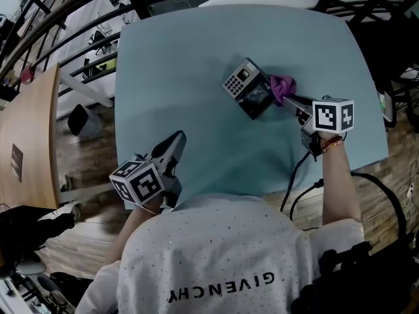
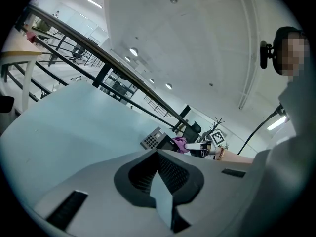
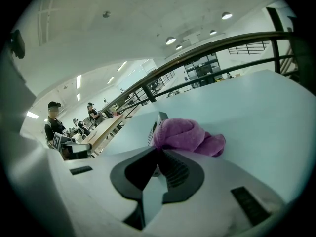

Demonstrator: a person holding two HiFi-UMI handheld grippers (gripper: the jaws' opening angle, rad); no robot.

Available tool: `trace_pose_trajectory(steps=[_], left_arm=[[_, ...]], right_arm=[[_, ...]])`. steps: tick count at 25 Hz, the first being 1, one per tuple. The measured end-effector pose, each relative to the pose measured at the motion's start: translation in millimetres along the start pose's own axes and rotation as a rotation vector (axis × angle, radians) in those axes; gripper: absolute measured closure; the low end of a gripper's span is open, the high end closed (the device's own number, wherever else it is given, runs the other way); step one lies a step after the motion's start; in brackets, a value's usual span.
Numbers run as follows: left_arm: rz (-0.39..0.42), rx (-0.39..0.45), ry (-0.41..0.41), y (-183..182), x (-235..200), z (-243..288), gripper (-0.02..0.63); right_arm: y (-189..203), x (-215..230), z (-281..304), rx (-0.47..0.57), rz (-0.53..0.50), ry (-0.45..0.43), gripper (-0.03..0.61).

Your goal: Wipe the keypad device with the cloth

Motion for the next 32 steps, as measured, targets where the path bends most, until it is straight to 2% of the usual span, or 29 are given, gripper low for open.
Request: trace_pose_trajectory(steps=[4,6,13,16,19,22,25,32], left_arm=[[-0.012,0.002,-0.002,1.9,-4.1,-3.3,0.609],[-0.02,0.009,-0.009,1.4,-7.5,-5.3,0.609],[-0.058,0.034,-0.056,-1.5,-24.8,-20.4,0.609],[-0.083,0.057,-0.101,-0.5,-34.4,-33.5,0.609],[-0.114,0.087,-0.15,1.3,-44.5,-47.9,0.609],[-0.141,0.109,-0.189,4.8,-52.5,-58.8,0.609],[-0.172,0.124,-0.218,9.4,-60.2,-65.2,0.609],[-0.205,0.138,-0.222,17.8,-60.7,-58.4,0.609]], right_arm=[[-6.3,-5.0,-5.2,-0.051,-0.012,-0.013,0.554],[-23.4,-7.1,-10.2,-0.031,-0.066,0.027,0.554],[-104.3,-20.0,5.2,0.146,-0.369,0.281,0.554],[-133.7,-30.7,36.4,0.154,-0.492,0.293,0.554],[-146.4,-32.5,81.5,0.047,-0.538,0.232,0.554],[-138.8,-21.3,123.3,-0.187,-0.522,0.231,0.554],[-128.5,-15.5,148.8,-0.392,-0.56,0.267,0.554],[-121.7,-23.8,176.2,-0.612,-0.671,0.297,0.554]])
Point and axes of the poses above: the fingertips, and each gripper's own axes: z forward along the fingers, x to its right, y out of its underside, the point moved 10 cm from there along -z, backward along the fingers, and after that the axes turned 11 degrees about -y, right-handed, at the moved point
